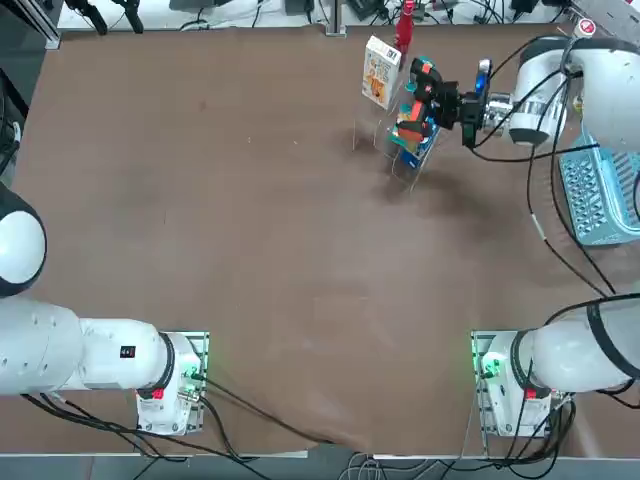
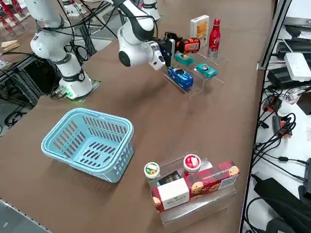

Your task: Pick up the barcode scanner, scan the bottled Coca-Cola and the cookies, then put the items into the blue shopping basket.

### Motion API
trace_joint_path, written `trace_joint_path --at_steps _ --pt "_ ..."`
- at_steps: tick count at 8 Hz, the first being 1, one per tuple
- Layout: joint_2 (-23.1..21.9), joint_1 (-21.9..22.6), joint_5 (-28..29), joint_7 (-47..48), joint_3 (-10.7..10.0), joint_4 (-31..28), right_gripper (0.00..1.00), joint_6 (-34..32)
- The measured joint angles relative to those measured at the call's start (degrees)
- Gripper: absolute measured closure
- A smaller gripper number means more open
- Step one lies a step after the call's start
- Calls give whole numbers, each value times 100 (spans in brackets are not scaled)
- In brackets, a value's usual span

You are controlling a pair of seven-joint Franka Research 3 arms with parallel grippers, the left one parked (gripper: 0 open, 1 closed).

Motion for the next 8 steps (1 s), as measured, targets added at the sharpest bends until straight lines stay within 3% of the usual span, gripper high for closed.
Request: trace_joint_path --at_steps 4,8 --pt "-151 171 0 -436 13 -579 57 -194" --pt "-171 145 32 -440 -84 -503 57 -221"
